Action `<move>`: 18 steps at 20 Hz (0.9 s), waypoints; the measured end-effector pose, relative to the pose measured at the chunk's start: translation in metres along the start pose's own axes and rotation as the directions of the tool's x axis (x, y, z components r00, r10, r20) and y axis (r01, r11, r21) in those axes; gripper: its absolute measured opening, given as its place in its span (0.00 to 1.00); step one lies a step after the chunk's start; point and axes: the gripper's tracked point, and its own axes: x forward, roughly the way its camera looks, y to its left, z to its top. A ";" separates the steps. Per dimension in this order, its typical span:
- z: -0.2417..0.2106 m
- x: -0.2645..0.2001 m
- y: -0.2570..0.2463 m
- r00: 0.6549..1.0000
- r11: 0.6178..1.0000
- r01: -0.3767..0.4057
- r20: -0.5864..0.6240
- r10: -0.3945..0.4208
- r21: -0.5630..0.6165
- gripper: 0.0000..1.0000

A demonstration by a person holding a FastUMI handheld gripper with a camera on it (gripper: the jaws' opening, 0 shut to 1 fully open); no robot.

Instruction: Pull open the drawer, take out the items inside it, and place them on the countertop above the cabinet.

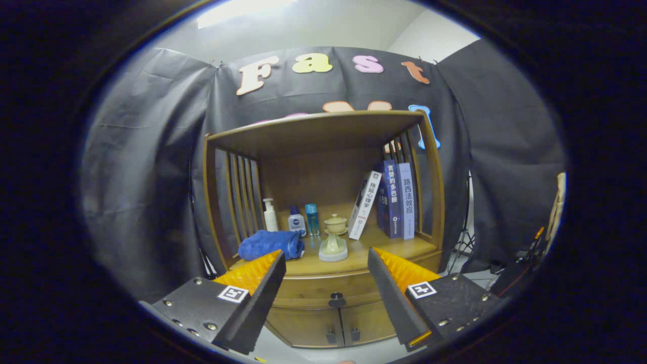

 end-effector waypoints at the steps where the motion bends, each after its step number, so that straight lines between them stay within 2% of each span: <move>1: 0.006 -0.005 0.007 1.000 1.000 -0.016 -0.004 0.016 0.011 0.99; 3: 0.020 -0.015 0.013 0.999 0.999 -0.038 0.000 0.038 0.025 0.99; 5: 0.031 -0.024 0.007 1.000 1.000 -0.012 0.010 0.012 0.027 0.99; 8: 0.039 -0.031 0.008 1.000 1.000 -0.022 0.016 0.021 0.022 0.99; 13: 0.033 -0.036 -0.006 1.000 0.999 -0.021 0.008 0.021 -0.031 0.99; 18: 0.017 -0.036 -0.002 0.996 0.996 -0.080 -0.032 0.079 -0.035 0.99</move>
